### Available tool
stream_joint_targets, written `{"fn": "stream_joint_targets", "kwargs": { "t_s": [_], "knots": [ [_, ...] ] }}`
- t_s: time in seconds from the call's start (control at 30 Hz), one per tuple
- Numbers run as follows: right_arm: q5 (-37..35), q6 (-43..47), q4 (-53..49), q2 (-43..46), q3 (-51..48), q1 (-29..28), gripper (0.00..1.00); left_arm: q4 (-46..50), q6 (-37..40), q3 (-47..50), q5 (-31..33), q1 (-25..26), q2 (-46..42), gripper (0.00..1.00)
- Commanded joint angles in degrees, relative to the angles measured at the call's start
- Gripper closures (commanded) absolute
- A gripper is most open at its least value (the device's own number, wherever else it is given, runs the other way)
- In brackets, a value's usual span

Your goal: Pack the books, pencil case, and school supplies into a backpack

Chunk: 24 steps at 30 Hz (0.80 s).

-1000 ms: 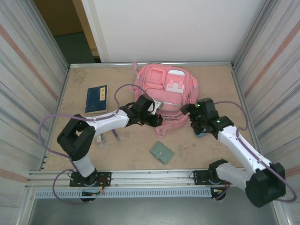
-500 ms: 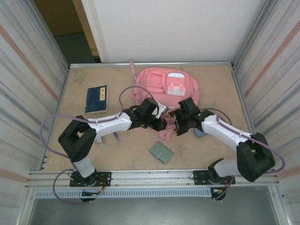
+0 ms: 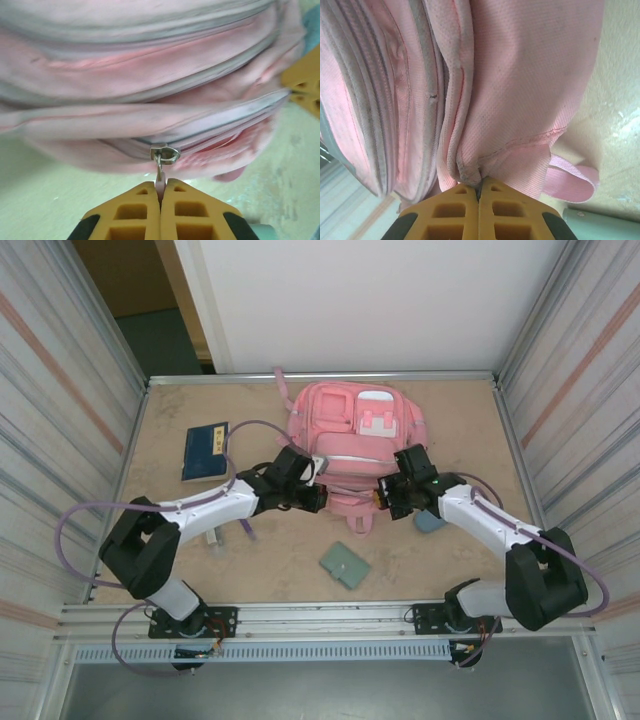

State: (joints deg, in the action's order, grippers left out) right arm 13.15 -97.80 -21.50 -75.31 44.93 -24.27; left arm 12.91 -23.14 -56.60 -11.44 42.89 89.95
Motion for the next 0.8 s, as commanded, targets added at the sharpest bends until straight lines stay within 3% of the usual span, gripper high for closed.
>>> {"fn": "stream_joint_targets", "kwargs": {
  "t_s": [0.0, 0.07, 0.17, 0.23, 0.3, 0.37, 0.57, 0.77],
  "knots": [
    [-1.2, 3.8, -2.5, 1.3, -1.1, 3.9, 1.0, 5.4, 0.8, 1.7, 6.2, -1.0, -2.1, 1.0],
    [-0.9, 5.3, -2.5, 1.1, -1.1, 5.6, 1.0, 4.4, 0.4, 2.7, 4.8, -2.8, -1.6, 1.0],
    [1.3, 7.3, -3.8, 0.1, -0.3, 7.6, 0.95, 6.9, 0.6, -1.4, -3.3, -4.0, 0.7, 1.0],
    [3.6, 8.6, -4.4, -0.4, 0.7, 7.3, 0.73, 9.2, 1.9, -6.1, -5.3, -2.3, 2.4, 1.0],
    [3.3, 9.0, -7.9, 0.0, 2.4, 5.5, 0.4, 9.5, 3.1, -9.8, -6.1, 0.0, 3.7, 1.0],
    [1.6, 7.5, -10.0, 1.3, 3.0, 3.2, 0.25, 9.1, 3.1, -12.9, -7.6, 1.5, 5.0, 1.0],
    [-0.5, -2.0, -8.3, 6.2, 1.4, -3.7, 0.18, 1.6, 1.1, -16.7, -12.6, 4.6, 8.0, 1.0],
    [-3.0, -2.1, -8.9, 3.1, 3.9, -4.2, 0.19, -0.3, 2.5, -18.1, -15.2, 7.4, 9.2, 1.0]
  ]
}}
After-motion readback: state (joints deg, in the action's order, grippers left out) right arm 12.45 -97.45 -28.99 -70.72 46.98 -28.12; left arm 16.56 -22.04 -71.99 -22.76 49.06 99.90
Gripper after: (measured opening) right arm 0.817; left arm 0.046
